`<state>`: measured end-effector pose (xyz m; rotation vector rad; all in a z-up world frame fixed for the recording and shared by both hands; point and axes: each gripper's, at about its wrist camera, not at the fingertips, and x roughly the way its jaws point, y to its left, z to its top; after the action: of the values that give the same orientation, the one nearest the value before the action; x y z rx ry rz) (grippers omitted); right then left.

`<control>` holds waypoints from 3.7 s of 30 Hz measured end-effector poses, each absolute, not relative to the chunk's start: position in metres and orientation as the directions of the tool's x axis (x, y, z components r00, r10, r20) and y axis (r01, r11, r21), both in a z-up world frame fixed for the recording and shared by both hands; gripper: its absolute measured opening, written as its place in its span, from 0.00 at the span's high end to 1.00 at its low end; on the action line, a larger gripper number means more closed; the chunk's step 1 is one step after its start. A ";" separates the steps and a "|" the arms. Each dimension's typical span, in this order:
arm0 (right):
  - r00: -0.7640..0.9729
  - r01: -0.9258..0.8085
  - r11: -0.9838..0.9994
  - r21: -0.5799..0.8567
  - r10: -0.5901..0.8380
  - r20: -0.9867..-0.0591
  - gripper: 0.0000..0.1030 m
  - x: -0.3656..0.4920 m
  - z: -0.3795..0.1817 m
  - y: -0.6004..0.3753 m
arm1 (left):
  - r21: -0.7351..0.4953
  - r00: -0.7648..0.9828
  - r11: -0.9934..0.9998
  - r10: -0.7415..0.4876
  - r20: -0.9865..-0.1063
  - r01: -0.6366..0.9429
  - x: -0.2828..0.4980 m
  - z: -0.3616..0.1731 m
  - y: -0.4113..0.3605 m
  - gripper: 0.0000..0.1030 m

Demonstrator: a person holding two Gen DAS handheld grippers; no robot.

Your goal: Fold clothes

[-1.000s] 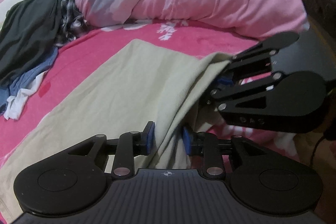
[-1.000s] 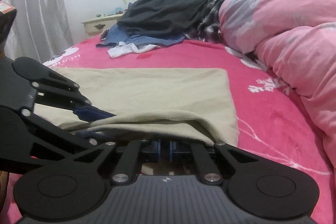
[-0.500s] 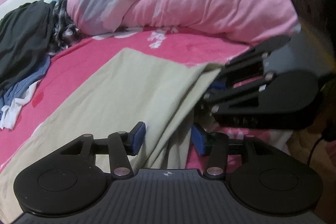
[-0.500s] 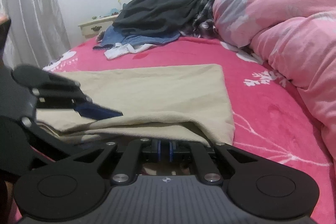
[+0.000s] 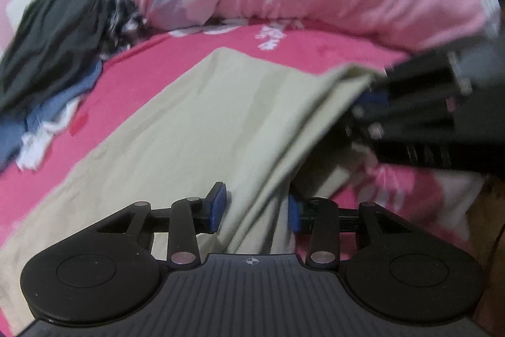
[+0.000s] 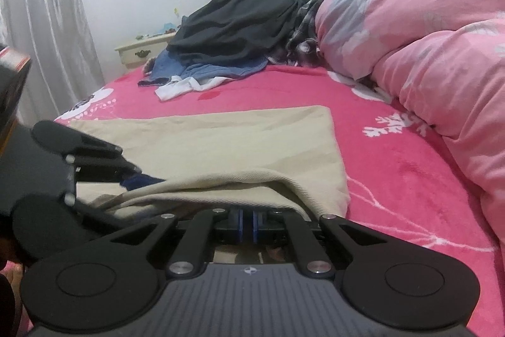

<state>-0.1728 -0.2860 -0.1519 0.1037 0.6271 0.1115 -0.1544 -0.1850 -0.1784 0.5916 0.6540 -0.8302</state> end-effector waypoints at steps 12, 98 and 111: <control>0.812 -0.057 0.993 0.102 0.105 -0.574 1.00 -0.177 -0.152 -0.287 | 0.441 0.613 0.440 -0.424 -0.667 0.783 -0.181 -0.184 -0.187 0.73; 0.678 -0.346 0.927 0.147 0.355 -0.643 1.00 -0.157 -0.167 -0.259 | 0.435 0.576 0.378 -0.501 -0.646 0.817 -0.196 -0.186 -0.151 0.83; 0.685 -0.390 0.917 -0.087 0.225 -0.693 1.00 -0.147 -0.186 -0.233 | 0.350 0.596 0.501 -0.508 -0.622 0.792 -0.186 -0.166 -0.143 0.89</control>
<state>-0.1471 -0.2334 -0.1864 -0.2362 0.7411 0.3483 -0.1856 -0.1430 -0.1660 0.6649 0.4780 -0.8221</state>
